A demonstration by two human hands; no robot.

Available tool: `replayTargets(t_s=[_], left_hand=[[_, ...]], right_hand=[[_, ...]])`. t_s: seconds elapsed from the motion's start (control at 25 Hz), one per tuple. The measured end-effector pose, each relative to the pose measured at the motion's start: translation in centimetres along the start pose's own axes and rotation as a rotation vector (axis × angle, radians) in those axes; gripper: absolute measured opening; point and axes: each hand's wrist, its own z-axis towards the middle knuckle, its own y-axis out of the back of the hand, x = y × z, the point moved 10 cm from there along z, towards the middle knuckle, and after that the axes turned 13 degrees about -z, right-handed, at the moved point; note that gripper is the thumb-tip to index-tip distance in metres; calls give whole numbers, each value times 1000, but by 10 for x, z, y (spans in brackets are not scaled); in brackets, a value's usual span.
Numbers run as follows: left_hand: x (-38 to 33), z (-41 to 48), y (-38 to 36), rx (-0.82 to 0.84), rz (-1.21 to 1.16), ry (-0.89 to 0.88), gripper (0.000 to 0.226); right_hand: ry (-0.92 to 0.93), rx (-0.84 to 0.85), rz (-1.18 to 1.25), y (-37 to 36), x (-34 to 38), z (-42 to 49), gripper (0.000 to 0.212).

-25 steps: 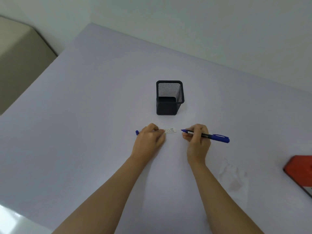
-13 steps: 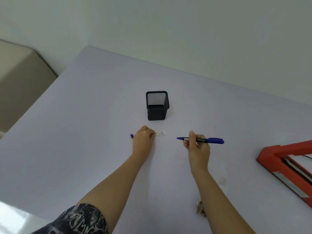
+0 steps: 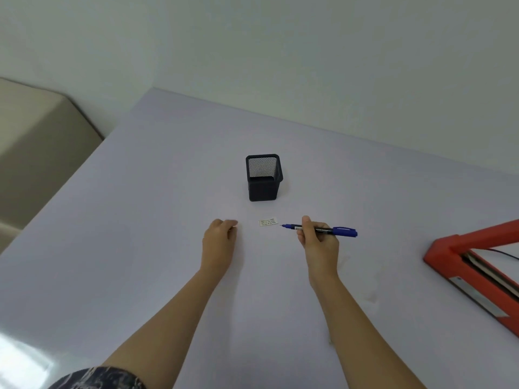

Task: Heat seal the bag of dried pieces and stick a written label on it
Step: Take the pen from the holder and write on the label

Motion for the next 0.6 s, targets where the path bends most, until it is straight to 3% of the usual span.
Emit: replayTargets(t_s=[0.12,0.2,0.6], left_hand=[[-17,-23,-14,48,-578,183,9],[-25,-34,-29,122,-787,278,9],[-31,-44,-36,186,-819,306,15]], right_hand=[[-19,8,82,-4,4,-4,15],[-35,10,84,-6,5,-6,17],[-9,32,57,-16,7,-14,21]])
